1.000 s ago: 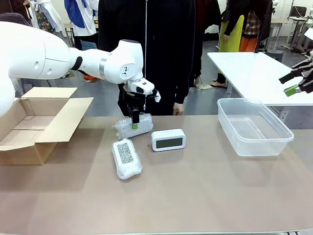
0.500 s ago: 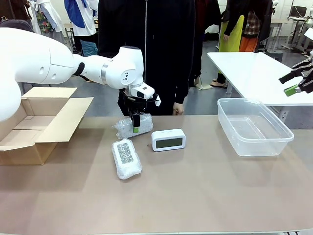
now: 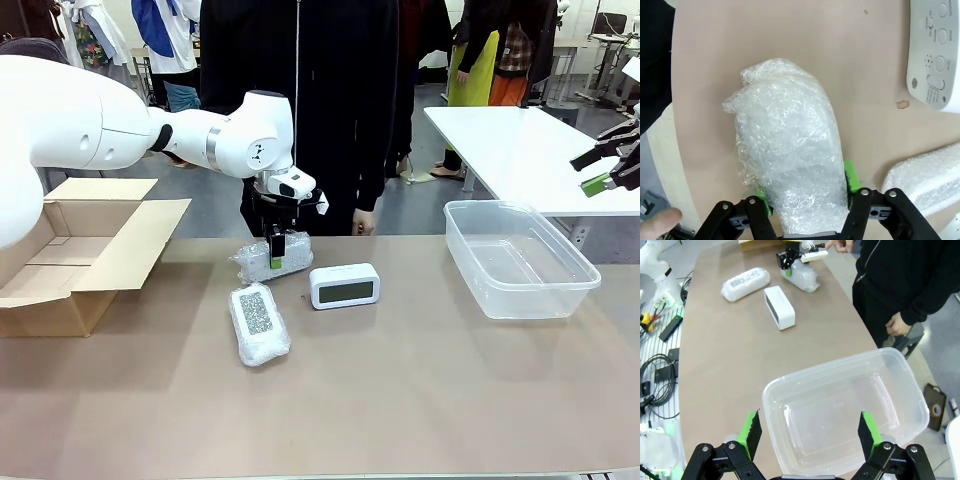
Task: Separate and place wrapped and unwrapped clocks.
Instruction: Pick up the Digital clock indicated by the person.
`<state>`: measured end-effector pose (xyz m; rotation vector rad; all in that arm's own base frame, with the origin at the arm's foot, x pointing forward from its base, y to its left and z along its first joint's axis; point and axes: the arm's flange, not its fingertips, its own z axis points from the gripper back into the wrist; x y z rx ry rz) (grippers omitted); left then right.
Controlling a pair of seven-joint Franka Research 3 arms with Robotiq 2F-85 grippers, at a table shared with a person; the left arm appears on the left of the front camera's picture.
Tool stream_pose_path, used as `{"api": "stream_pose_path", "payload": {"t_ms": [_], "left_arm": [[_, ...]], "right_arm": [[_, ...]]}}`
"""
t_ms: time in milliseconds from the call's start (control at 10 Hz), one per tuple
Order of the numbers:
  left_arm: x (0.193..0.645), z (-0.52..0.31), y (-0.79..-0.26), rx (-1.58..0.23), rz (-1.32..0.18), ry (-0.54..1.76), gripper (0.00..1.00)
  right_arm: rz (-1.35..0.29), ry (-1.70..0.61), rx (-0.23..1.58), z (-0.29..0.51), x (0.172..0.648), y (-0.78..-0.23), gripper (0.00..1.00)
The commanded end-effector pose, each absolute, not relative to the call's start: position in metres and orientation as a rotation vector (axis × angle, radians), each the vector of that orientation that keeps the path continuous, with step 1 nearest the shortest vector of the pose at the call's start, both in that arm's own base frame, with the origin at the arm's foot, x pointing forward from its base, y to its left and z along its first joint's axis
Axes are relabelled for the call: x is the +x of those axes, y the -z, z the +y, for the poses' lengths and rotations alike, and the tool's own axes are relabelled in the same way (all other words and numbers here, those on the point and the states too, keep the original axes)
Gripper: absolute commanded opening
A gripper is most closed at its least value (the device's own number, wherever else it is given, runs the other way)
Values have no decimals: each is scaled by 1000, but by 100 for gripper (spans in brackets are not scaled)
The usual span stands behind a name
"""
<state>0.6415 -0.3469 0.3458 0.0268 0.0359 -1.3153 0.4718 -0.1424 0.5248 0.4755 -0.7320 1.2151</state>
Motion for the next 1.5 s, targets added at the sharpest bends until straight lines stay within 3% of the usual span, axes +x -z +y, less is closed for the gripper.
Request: {"api": "stream_pose_path", "payload": {"t_ms": [0, 400, 500, 600, 700, 800, 900, 1000, 1200, 1300, 1400], "left_arm": [[649, -347, -350, 23, 52, 1324, 49], [649, -347, -353, -14, 44, 1346, 9], [648, -348, -361, -31, 26, 1373, 1], [648, -349, -370, -48, 31, 1411, 0], [648, -349, -381, -52, 35, 1442, 35], [647, -346, -396, -49, 29, 1469, 0], [647, -343, -408, -37, 33, 1478, 15], [648, -341, -418, -22, 35, 1485, 0], [647, -338, -438, 9, 41, 1505, 0], [646, -337, -449, 13, 45, 1527, 34], [645, -336, -456, 25, 49, 1535, 34]], "right_arm": [[-738, -1218, 483, -142, 472, -524, 100], [-738, -1218, 483, -142, 472, -524, 100], [-738, -1218, 483, -142, 472, -524, 100], [-738, -1218, 483, -142, 472, -524, 100], [-738, -1218, 483, -142, 472, -524, 100], [-738, -1218, 483, -142, 472, -524, 100], [-738, -1218, 483, -142, 472, -524, 100], [-738, -1218, 483, -142, 472, -524, 100], [-738, -1218, 483, -142, 472, -524, 100], [-738, -1218, 483, -142, 472, -524, 100], [-738, -1218, 483, -142, 472, -524, 100]]}}
